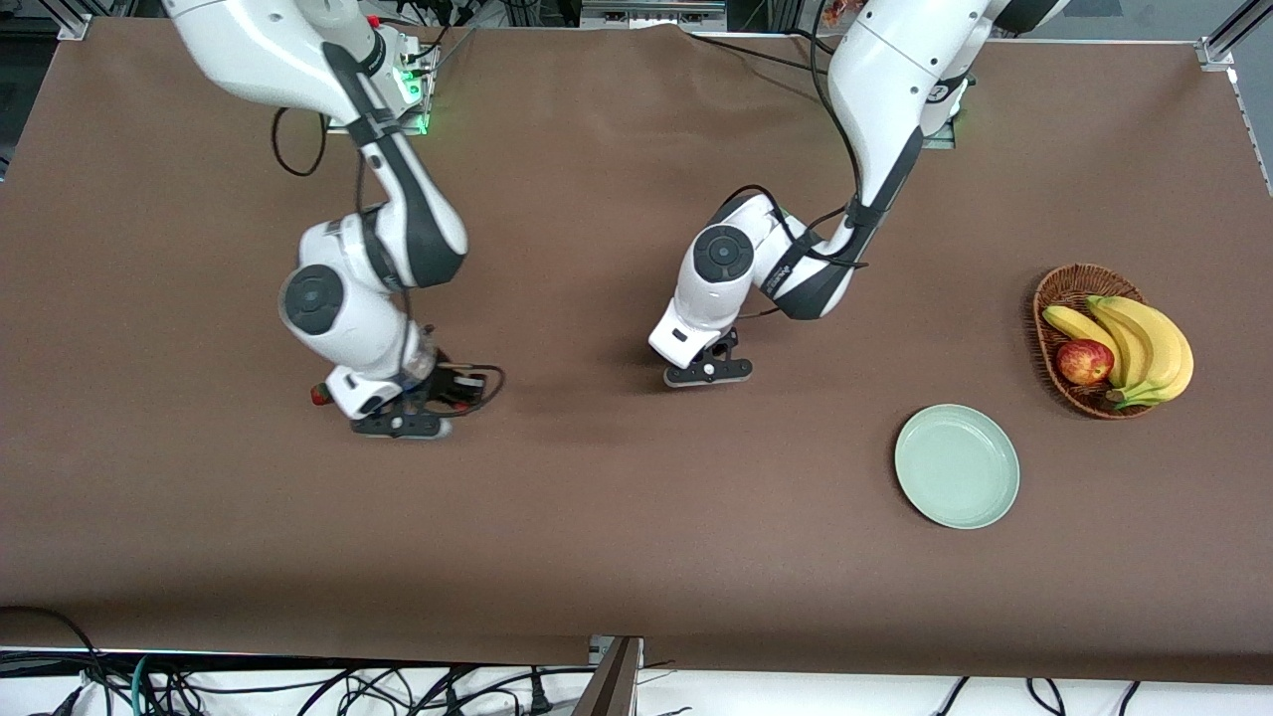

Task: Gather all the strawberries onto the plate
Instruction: 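Carry the left strawberry to the plate while the right gripper moves mid-table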

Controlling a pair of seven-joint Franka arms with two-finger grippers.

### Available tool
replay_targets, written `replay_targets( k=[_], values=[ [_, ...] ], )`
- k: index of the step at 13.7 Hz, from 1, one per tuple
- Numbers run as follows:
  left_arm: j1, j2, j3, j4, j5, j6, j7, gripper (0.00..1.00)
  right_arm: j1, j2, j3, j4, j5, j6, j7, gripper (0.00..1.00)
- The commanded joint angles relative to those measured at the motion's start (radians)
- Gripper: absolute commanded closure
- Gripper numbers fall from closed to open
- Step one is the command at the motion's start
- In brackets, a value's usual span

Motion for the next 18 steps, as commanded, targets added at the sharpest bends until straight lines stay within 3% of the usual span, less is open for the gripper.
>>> replay_targets(
  k=[1,3,8,9,12,13,14,15,16,18],
  values=[
    [0.032,-0.116,0.047,-0.034,0.021,-0.093,0.152,1.0,0.095,0.084,-0.008,0.105,0.017,0.004,0.2,0.8],
    [0.09,-0.159,0.072,-0.034,0.021,-0.154,0.276,1.0,0.156,0.121,-0.009,0.143,0.015,0.013,0.316,0.8],
    [0.329,-0.231,0.076,-0.116,0.021,-0.175,0.68,1.0,0.31,0.211,-0.009,0.162,0.012,0.223,0.526,0.8],
    [0.368,-0.222,0.093,-0.121,0.021,-0.164,0.764,1.0,0.33,0.226,-0.011,0.162,0.012,0.254,0.541,0.8],
    [0.379,-0.15,0.23,-0.121,0.021,-0.062,0.951,1.0,0.38,0.269,-0.009,0.162,0.015,0.341,0.548,0.77],
    [0.377,-0.124,0.253,-0.121,0.02,-0.029,0.982,0.88,0.389,0.276,-0.009,0.162,0.017,0.36,0.548,0.56],
    [0.379,-0.11,0.26,-0.121,0.021,-0.009,0.995,0.67,0.396,0.277,-0.011,0.162,0.014,0.364,0.546,0.08],
    [0.38,-0.108,0.261,-0.12,0.021,-0.008,0.999,0.33,0.396,0.274,-0.014,0.162,0.006,0.364,0.533,0.0],
    [0.379,-0.113,0.261,-0.115,0.02,-0.007,0.998,0.0,0.391,0.267,-0.019,0.162,0.004,0.363,0.528,0.0],
    [0.376,-0.139,0.259,-0.113,0.015,-0.026,0.993,0.0,0.383,0.234,-0.046,0.175,0.003,0.348,0.517,0.0]
  ],
)
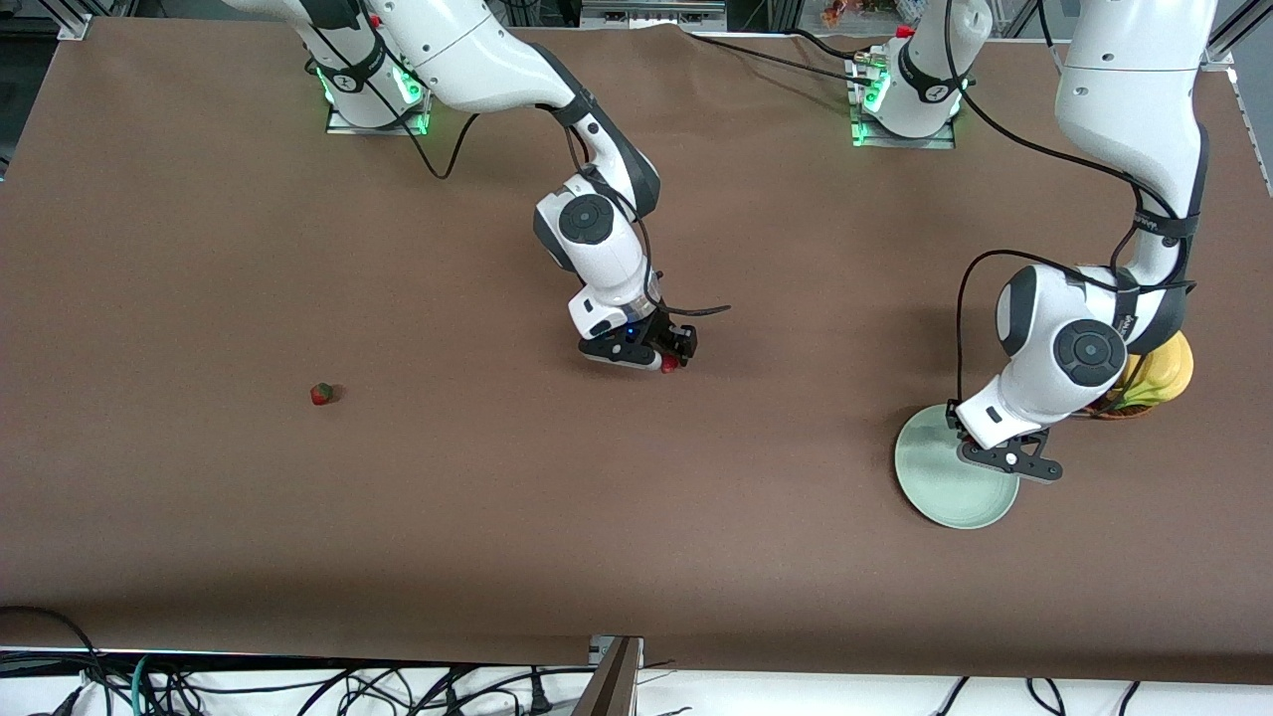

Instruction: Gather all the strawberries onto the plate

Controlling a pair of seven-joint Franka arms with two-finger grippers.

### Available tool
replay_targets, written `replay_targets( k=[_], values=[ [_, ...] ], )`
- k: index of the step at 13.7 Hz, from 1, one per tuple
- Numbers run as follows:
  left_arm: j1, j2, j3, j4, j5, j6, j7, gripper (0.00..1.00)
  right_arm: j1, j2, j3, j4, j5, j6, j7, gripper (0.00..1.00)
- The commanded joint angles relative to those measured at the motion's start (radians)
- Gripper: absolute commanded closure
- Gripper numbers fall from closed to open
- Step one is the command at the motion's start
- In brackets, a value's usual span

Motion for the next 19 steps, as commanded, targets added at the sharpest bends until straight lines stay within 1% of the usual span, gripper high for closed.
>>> replay_targets(
  k=[1,2,4,5,7,8,9,11,12,13,16,17,19],
  values=[
    [-0.02,-0.043,0.001,0.007,0.012,-0.033,0.007,0.0,-0.013,-0.051,-0.049,0.026,0.003,-0.068,-0.043,0.0],
    [-0.031,-0.046,-0.003,0.01,0.009,-0.036,0.006,0.0,-0.03,-0.086,-0.069,0.028,0.003,-0.148,-0.097,0.0],
    [-0.052,-0.06,-0.037,0.015,0.003,-0.04,-0.008,0.0,-0.101,-0.144,-0.084,0.026,0.011,-0.292,-0.306,0.0],
    [-0.055,-0.069,-0.057,0.018,-0.027,-0.041,-0.033,0.0,-0.152,-0.169,-0.084,0.026,0.012,-0.361,-0.395,0.0],
    [-0.113,-0.072,-0.071,0.018,-0.122,-0.046,-0.121,0.0,-0.253,-0.2,-0.089,0.026,0.009,-0.452,-0.551,0.0],
    [-0.155,-0.069,-0.071,0.018,-0.149,-0.046,-0.189,0.0,-0.29,-0.207,-0.092,0.025,0.011,-0.496,-0.613,0.0],
    [-0.202,-0.064,-0.071,0.018,-0.153,-0.044,-0.276,0.0,-0.322,-0.213,-0.113,0.023,0.006,-0.541,-0.667,0.0],
    [-0.299,-0.054,-0.071,0.019,-0.152,-0.04,-0.469,0.0,-0.359,-0.212,-0.179,0.016,0.008,-0.619,-0.768,0.0],
    [-0.346,-0.043,-0.071,0.021,-0.155,-0.038,-0.552,0.0,-0.381,-0.21,-0.199,0.014,0.008,-0.653,-0.828,0.0],
    [-0.394,-0.029,-0.071,0.028,-0.155,-0.036,-0.63,0.0,-0.413,-0.206,-0.21,0.005,0.008,-0.673,-0.875,0.0],
    [-0.517,0.06,-0.071,0.129,-0.154,-0.036,-0.854,0.0,-0.504,-0.191,-0.211,-0.03,0.008,-0.666,-0.978,0.0],
    [-0.549,0.095,-0.069,0.163,-0.152,-0.035,-0.908,0.0,-0.525,-0.181,-0.213,-0.032,0.006,-0.666,-0.986,0.0],
    [-0.578,0.168,-0.069,0.231,-0.155,-0.035,-0.993,0.0,-0.55,-0.162,-0.213,-0.033,0.006,-0.664,-0.986,0.0]
  ],
)
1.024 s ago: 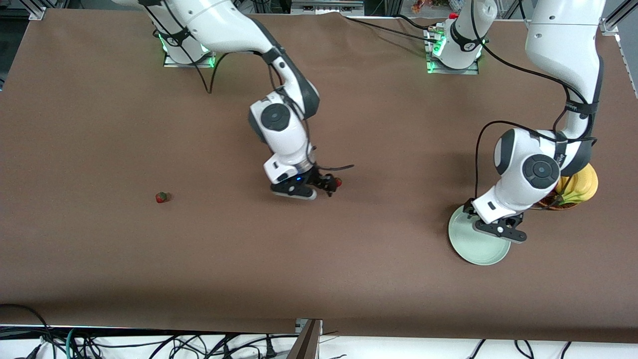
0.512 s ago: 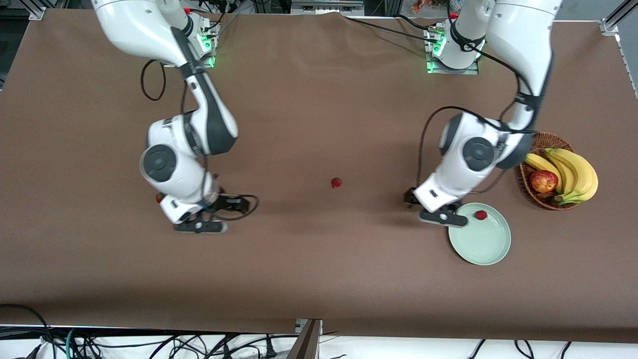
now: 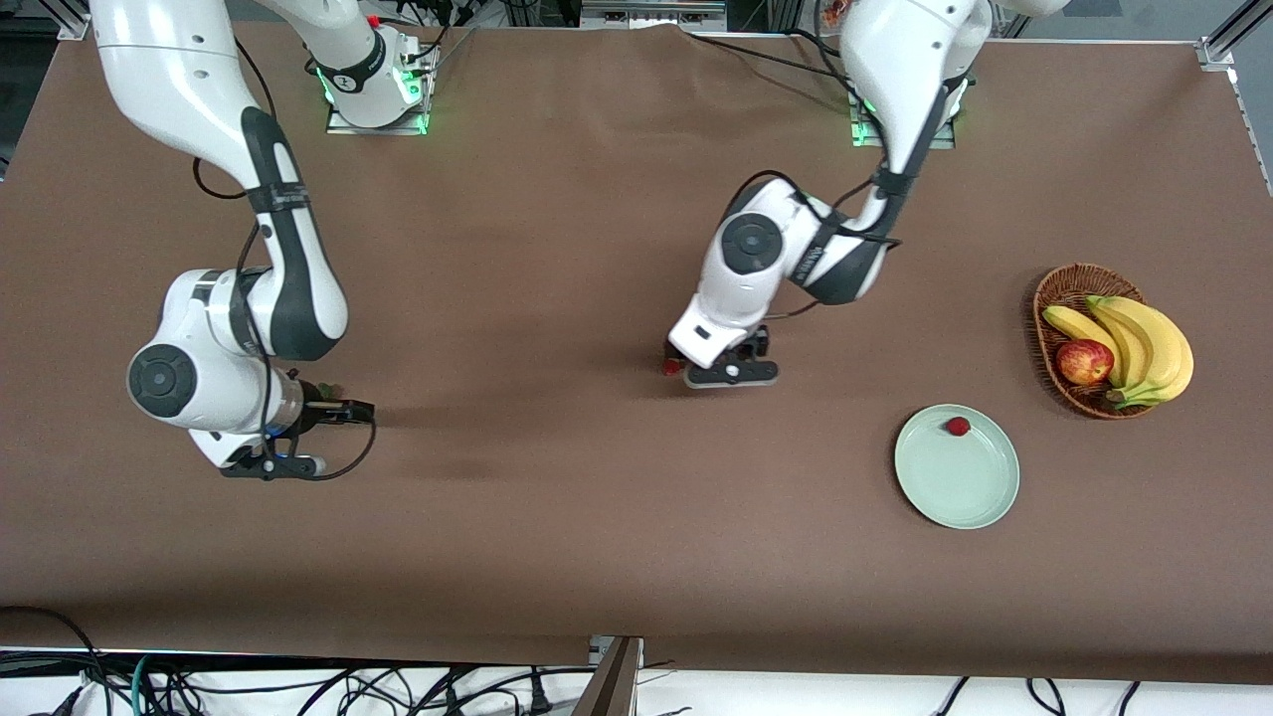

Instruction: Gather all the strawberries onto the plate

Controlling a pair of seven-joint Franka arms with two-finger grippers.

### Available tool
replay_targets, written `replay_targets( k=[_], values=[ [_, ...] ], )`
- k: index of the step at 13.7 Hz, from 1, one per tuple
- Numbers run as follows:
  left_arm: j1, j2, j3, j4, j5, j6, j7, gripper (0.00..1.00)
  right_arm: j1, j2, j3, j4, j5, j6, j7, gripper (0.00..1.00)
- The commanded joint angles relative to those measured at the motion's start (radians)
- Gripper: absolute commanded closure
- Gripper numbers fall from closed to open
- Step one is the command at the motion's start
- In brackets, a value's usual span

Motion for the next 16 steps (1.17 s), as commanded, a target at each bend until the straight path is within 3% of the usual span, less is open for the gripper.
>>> replay_targets(
  k=[1,5,6,8,12,16],
  values=[
    [-0.047,0.13,0.021,0.145,-0.015,-0.006,-0.091,0.0,-0.025,0.018,0.008,-0.005,0.008,0.001,-0.014,0.0],
    [-0.071,0.183,0.033,0.172,-0.005,0.012,-0.095,0.0,-0.041,0.032,0.007,-0.058,0.008,0.059,-0.014,0.0],
    [-0.071,0.184,0.035,0.169,-0.003,0.012,-0.088,0.06,-0.041,0.027,0.007,-0.077,0.008,0.069,-0.014,0.0],
    [-0.071,0.183,0.036,0.169,0.0,0.012,-0.085,0.41,-0.041,0.024,0.004,-0.101,0.006,0.07,-0.014,0.0],
    [-0.072,0.178,0.038,0.169,0.001,0.002,-0.089,0.97,-0.041,-0.001,-0.003,-0.2,0.006,0.15,-0.014,0.0],
    [-0.072,0.131,0.068,0.152,0.032,-0.03,-0.044,1.0,-0.041,-0.008,-0.004,-0.218,0.008,0.155,-0.03,0.0]
  ],
)
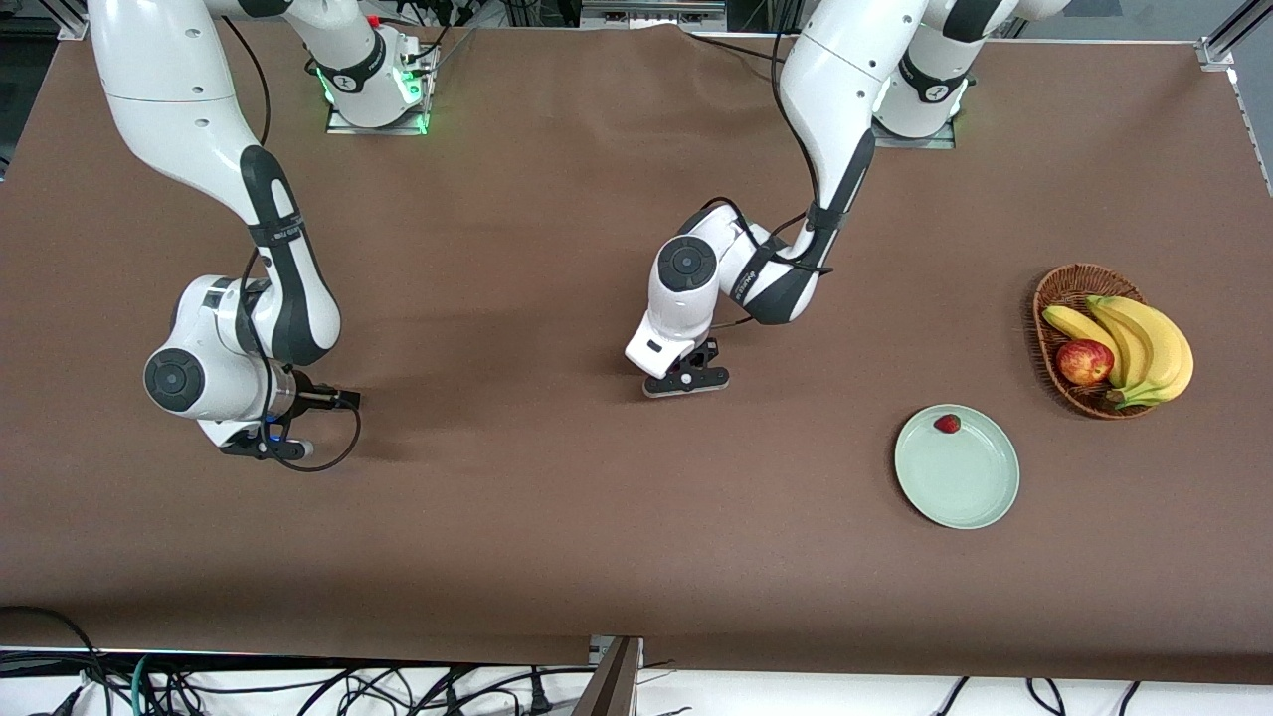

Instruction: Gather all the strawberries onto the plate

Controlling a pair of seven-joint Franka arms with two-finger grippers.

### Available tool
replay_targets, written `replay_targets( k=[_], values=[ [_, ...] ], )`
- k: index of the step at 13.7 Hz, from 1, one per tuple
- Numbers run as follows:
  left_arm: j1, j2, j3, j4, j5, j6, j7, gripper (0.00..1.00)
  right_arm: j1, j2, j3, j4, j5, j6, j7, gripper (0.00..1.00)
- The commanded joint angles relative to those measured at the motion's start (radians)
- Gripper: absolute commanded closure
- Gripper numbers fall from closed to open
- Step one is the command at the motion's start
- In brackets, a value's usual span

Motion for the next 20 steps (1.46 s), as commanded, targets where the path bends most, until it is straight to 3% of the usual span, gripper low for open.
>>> replay_targets(
  k=[1,3,4,8,11,13,14,15,16,17,20],
  values=[
    [0.01,-0.06,0.04,0.002,0.023,-0.082,0.096,1.0,-0.005,-0.048,0.003,-0.059,0.008,0.013,-0.027,0.01],
    [0.079,-0.112,0.055,-0.01,0.023,-0.155,0.201,1.0,-0.005,-0.054,0.003,-0.067,0.008,0.013,-0.027,0.02],
    [0.134,-0.146,0.055,-0.028,0.023,-0.175,0.297,1.0,-0.005,-0.053,0.003,-0.069,0.008,0.013,-0.027,0.07],
    [0.39,-0.22,0.052,-0.068,0.006,-0.221,0.731,1.0,-0.005,-0.056,0.003,-0.069,0.008,0.009,-0.029,0.54],
    [0.541,-0.193,0.053,-0.07,0.007,-0.217,1.0,1.0,-0.005,-0.056,0.003,-0.073,0.009,0.007,-0.027,0.73],
    [0.586,-0.159,0.056,-0.07,0.016,-0.176,1.054,1.0,-0.005,-0.056,0.003,-0.072,0.009,0.009,-0.027,0.81],
    [0.587,-0.145,0.069,-0.07,0.018,-0.157,1.065,0.9,-0.005,-0.056,0.003,-0.066,0.011,0.007,-0.027,0.82],
    [0.587,-0.137,0.076,-0.07,0.016,-0.156,1.069,0.67,-0.005,-0.068,0.003,-0.057,0.011,0.007,-0.027,0.82],
    [0.587,-0.134,0.075,-0.07,0.01,-0.156,1.065,0.25,-0.004,-0.076,0.007,-0.037,0.015,0.004,-0.024,0.82],
    [0.587,-0.136,0.076,-0.07,0.007,-0.156,1.06,0.0,0.005,-0.082,0.017,-0.006,0.018,-0.005,-0.016,0.82],
    [0.586,-0.154,0.089,-0.059,0.004,-0.191,1.054,0.0,0.047,-0.094,0.074,0.055,0.028,-0.01,0.055,0.81]
  ],
)
